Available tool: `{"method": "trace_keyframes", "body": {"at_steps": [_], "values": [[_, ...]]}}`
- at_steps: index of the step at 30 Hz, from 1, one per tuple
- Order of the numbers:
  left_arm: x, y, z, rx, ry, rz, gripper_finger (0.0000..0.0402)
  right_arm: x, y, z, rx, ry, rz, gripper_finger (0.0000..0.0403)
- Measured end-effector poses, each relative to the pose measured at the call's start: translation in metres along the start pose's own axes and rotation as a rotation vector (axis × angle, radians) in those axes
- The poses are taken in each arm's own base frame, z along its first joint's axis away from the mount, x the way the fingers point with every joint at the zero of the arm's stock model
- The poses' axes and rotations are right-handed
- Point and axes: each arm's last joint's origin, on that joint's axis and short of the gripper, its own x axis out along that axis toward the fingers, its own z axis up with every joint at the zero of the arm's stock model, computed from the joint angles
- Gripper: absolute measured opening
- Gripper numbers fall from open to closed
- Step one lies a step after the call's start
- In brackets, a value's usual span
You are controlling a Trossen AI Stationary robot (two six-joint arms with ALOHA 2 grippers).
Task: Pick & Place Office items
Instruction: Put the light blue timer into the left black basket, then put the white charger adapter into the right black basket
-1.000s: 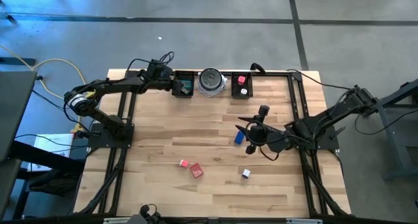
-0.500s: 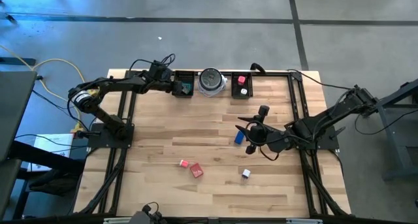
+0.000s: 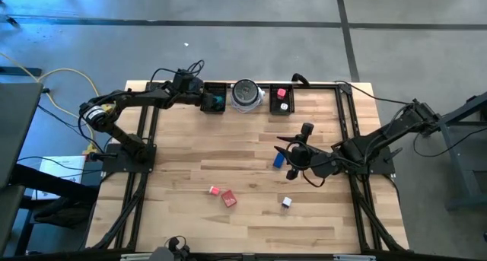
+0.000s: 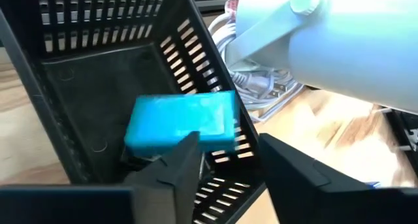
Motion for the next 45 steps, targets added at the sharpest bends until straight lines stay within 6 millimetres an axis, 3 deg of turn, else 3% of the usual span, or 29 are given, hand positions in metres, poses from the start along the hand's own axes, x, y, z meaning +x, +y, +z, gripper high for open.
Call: {"method": "trace_keyframes", "body": {"at_steps": [5,16,21,26,31,35,40,45], "values": [[0.0,0.0,0.0,0.0,0.001,0.0,0.0189,0.0,0.0,0.0,0.0,0.0,0.0,0.0135],[-0.009,-0.008,0.004,0.097,-0.008,-0.067,0.0192,0.0,0.0,-0.003,0.0,0.019,0.003,0.0135],[-0.042,-0.033,0.016,0.24,-0.107,-0.184,0.0192,0.0,0.001,-0.009,-0.016,0.064,0.001,0.0135],[-0.095,-0.063,0.018,0.387,-0.227,-0.268,0.0192,0.0,0.001,-0.012,-0.03,0.087,-0.001,0.0135],[-0.145,-0.083,-0.003,0.513,-0.265,-0.247,0.0192,-0.004,-0.003,-0.019,-0.032,0.136,-0.041,0.0135],[-0.168,-0.092,-0.029,0.582,-0.219,-0.226,0.0192,-0.015,-0.012,-0.023,0.018,0.15,-0.068,0.0135],[-0.177,-0.104,-0.055,0.634,-0.119,-0.274,0.0192,-0.032,-0.022,-0.02,0.099,0.103,-0.042,0.0135],[-0.172,-0.113,-0.077,0.67,-0.003,-0.25,0.0192,-0.045,-0.026,-0.022,0.168,0.09,-0.013,0.0135]]}}
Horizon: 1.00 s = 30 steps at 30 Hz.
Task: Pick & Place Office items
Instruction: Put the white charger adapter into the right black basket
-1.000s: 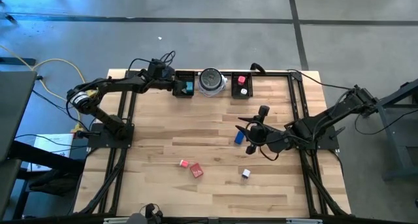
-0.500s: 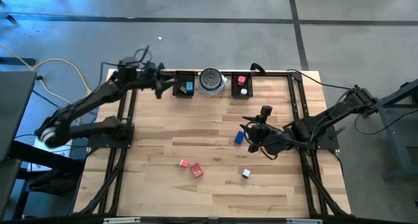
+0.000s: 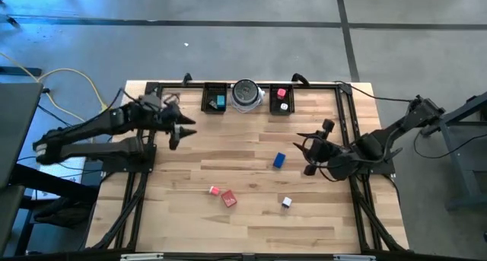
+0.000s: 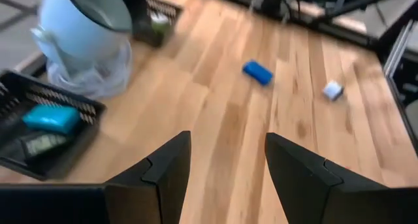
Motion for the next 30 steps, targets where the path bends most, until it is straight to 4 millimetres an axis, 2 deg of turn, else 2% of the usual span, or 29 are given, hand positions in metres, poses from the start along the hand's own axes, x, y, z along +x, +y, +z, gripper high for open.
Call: {"method": "trace_keyframes", "body": {"at_steps": [7,16,22,30], "values": [[0.017,-0.029,-0.022,0.048,0.086,-0.027,0.0192,-0.002,0.006,-0.019,0.047,0.056,0.005,0.0135],[0.023,-0.059,-0.044,0.053,0.024,-0.083,0.0192,0.014,0.024,-0.058,0.036,0.064,0.034,0.0135],[0.024,-0.073,-0.05,0.071,0.019,-0.082,0.0192,0.03,0.023,-0.055,0.026,0.072,0.139,0.0135],[0.045,-0.086,-0.062,0.121,0.101,-0.043,0.0192,0.059,0.012,-0.061,0.027,0.139,0.323,0.0135]]}}
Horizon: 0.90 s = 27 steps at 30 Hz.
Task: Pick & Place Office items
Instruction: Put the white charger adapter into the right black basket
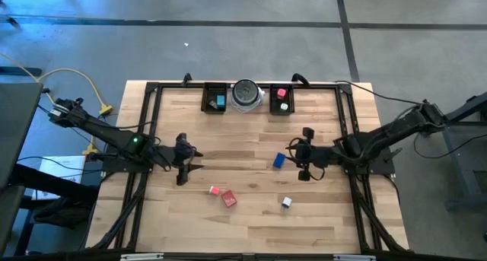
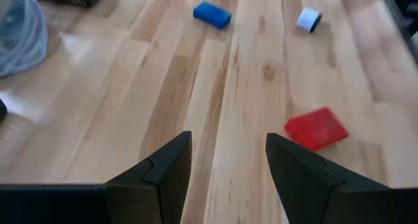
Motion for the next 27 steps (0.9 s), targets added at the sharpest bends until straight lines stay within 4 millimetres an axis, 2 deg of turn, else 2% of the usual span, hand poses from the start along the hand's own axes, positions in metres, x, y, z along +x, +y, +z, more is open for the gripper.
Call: {"method": "trace_keyframes", "body": {"at_steps": [5,10,18,23,27], "values": [[0.012,-0.002,-0.001,0.003,0.019,0.02,0.0192,0.008,-0.012,0.002,0.029,0.007,0.107,0.0135],[0.013,0.0,0.002,0.019,-0.006,0.024,0.0192,0.016,-0.022,0.002,0.06,0.041,0.204,0.0135],[0.013,0.001,0.006,0.012,-0.033,0.024,0.0192,0.043,-0.021,-0.003,0.085,0.174,0.318,0.0135],[0.013,0.001,0.006,0.012,-0.033,0.022,0.0192,0.059,-0.02,0.002,0.103,0.22,0.356,0.0135],[0.013,0.001,0.005,0.013,-0.032,0.023,0.0192,0.065,-0.027,0.004,0.182,0.244,0.369,0.0135]]}}
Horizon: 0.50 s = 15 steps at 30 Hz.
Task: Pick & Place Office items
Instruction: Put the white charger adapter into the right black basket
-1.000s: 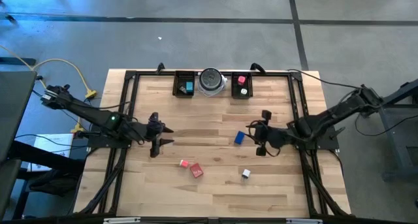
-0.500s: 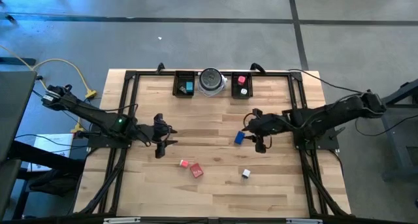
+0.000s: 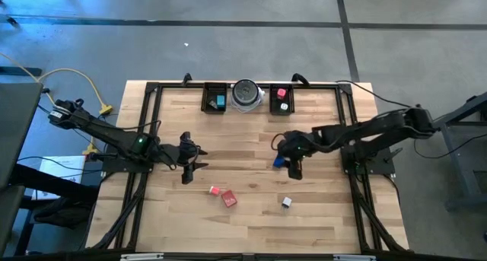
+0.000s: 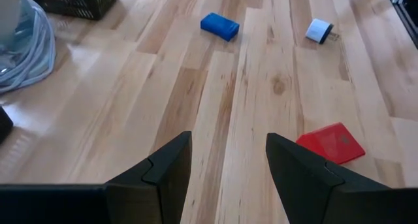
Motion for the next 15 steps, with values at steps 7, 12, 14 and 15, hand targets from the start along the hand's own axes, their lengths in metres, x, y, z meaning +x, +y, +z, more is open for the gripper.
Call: {"method": "trace_keyframes", "body": {"at_steps": [7,12,14,15], "values": [[0.0,0.0,0.0,0.0,0.001,0.0,0.0192,-0.002,-0.013,0.004,0.13,0.007,0.11,0.0146],[0.0,0.0,0.0,0.001,0.002,0.0,0.0192,-0.003,-0.014,0.004,0.164,0.013,0.125,0.0179],[0.0,0.0,0.0,0.002,0.004,0.001,0.0192,-0.003,-0.014,0.004,0.165,0.014,0.126,0.0195],[0.0,0.0,0.0,0.002,0.005,0.001,0.0192,-0.003,-0.013,0.003,0.167,0.019,0.13,0.0202]]}}
